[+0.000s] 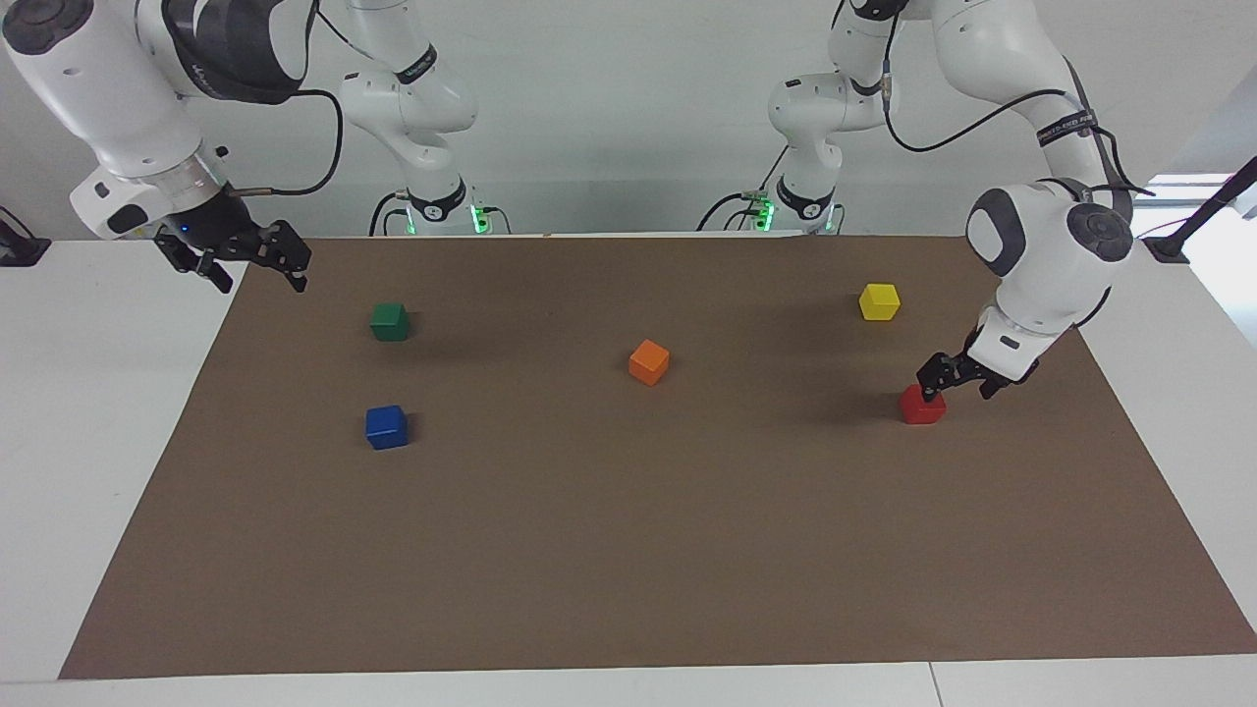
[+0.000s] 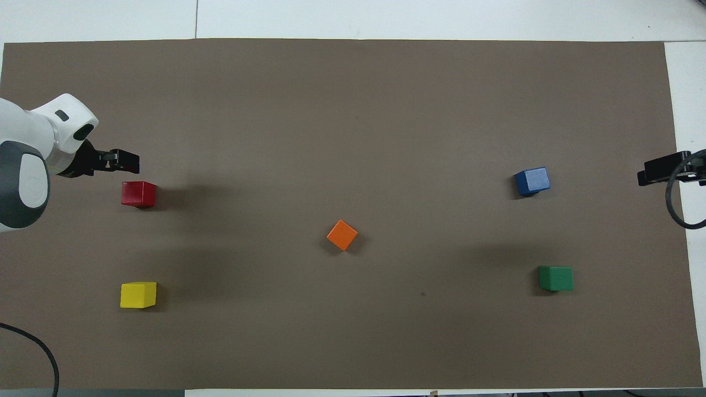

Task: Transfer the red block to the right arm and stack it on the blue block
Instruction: 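Lower the left gripper onto the red cube and close it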

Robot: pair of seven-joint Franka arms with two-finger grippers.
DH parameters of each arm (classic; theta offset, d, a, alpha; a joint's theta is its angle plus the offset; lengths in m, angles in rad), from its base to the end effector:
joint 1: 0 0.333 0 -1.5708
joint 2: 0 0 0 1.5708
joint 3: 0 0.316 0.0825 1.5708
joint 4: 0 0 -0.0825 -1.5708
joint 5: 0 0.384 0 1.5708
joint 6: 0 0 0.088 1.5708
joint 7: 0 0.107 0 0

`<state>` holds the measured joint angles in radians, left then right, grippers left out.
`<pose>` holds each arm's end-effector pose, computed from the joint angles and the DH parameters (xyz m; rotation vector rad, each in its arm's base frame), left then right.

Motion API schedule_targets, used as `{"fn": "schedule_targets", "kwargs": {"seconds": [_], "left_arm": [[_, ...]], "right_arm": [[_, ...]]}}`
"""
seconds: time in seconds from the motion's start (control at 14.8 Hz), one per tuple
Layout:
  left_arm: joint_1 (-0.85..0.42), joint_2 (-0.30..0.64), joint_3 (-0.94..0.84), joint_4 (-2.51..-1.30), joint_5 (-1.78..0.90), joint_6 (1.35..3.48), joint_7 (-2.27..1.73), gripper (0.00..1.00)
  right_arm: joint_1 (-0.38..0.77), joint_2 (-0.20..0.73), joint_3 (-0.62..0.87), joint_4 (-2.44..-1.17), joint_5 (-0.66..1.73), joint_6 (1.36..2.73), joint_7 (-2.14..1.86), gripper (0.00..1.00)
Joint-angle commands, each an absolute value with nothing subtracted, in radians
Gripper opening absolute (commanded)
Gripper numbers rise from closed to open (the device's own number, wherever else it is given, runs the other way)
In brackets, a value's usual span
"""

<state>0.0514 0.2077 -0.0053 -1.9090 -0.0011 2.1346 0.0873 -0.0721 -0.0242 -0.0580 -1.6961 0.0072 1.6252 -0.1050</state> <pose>0.6062 0.0281 0.3909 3.1400 -0.0636 0.0283 0.5435 -0.0707 0.5832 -3.1265 0.0400 0.0710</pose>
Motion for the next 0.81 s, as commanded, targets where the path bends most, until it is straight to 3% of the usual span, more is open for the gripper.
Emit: {"fn": "schedule_targets", "kwargs": {"seconds": [0.0, 0.75], "left_arm": [[0.060, 0.218, -0.002, -1.957, 0.005, 2.215, 0.115, 1.00], [0.058, 0.236, -0.002, -2.088, 0.005, 2.330, 0.109, 1.00]], "right_arm": [[-0.077, -0.040, -0.049, -1.710, 0.015, 1.621, -0.103, 1.00], [-0.074, -0.041, -0.041, -1.715, 0.015, 1.621, -0.087, 1.00]]}}
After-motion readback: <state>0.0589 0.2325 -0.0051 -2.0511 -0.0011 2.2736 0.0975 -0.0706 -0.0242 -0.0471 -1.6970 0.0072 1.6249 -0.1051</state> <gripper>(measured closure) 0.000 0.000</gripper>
